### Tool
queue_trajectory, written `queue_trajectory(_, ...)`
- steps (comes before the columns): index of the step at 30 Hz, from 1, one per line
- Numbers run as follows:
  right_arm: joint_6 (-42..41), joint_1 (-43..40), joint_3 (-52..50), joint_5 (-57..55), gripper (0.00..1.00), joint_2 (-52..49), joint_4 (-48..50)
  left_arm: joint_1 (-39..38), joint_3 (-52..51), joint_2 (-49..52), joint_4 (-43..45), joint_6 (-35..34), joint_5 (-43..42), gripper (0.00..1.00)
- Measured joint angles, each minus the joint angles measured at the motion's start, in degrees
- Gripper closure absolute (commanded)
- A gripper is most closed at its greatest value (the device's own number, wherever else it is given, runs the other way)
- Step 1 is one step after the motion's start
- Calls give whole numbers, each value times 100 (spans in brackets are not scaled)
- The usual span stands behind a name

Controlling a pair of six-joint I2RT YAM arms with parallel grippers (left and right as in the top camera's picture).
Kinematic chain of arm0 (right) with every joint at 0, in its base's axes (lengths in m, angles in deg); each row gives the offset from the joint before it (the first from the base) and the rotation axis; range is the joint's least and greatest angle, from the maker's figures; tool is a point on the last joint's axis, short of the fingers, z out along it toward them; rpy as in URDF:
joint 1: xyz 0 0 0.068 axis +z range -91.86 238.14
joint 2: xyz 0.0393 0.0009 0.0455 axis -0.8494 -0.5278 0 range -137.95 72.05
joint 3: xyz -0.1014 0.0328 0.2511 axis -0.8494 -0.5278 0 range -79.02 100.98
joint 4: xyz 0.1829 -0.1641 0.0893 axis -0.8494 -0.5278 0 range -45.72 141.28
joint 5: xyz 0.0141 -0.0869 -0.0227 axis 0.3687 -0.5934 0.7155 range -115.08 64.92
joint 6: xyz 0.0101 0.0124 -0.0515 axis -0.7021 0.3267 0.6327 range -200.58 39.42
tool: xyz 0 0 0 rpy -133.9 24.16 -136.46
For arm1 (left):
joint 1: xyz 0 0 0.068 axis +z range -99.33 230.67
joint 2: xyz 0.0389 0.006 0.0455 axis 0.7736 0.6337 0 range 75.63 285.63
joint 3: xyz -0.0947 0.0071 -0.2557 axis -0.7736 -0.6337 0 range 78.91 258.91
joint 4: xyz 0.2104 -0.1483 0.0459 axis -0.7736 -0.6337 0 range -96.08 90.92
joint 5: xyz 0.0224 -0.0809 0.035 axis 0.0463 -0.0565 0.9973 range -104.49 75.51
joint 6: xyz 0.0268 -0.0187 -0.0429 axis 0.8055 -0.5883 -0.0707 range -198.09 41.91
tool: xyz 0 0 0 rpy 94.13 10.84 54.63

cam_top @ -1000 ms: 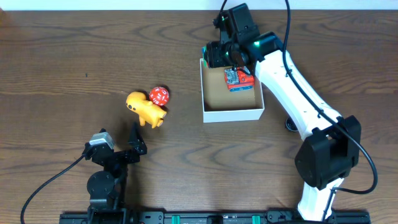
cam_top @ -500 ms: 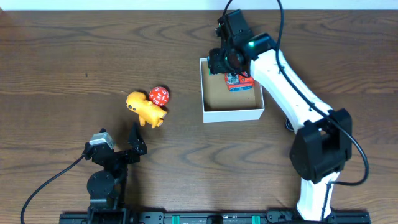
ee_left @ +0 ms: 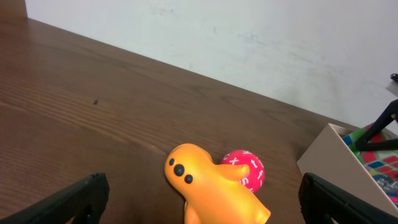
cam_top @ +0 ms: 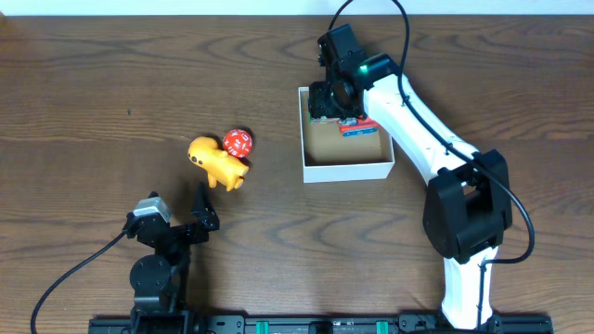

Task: Pack container
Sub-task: 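Lower the cube into the box beside the vehicle, release, withdraw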

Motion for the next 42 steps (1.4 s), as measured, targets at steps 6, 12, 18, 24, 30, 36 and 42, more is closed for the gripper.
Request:
queue_trajectory(6, 0, 81, 0, 7, 49, -295, 44, 0, 0, 0, 0, 0, 0, 2)
queue_trajectory(12, 0, 81, 0, 2, 48, -496, 199, 0, 0, 0, 0, 0, 0, 2)
queue_trajectory(18, -44, 79, 2, 4, 28, -496, 251, 0, 0, 0, 0, 0, 0, 2)
queue_trajectory(24, -44, 76, 4, -11, 27, -496, 332, 0, 0, 0, 0, -2, 0, 2)
queue_trajectory(30, -46, 76, 33, -7, 30, -496, 341, 0, 0, 0, 0, 0, 0, 2)
queue_trajectory(36, -46, 0, 304, -52, 35, -341, 120, 0, 0, 0, 0, 0, 0, 2)
queue_trajectory(42, -55, -258, 562, -684, 27, 476, -807, 0, 0, 0, 0, -2, -2, 2)
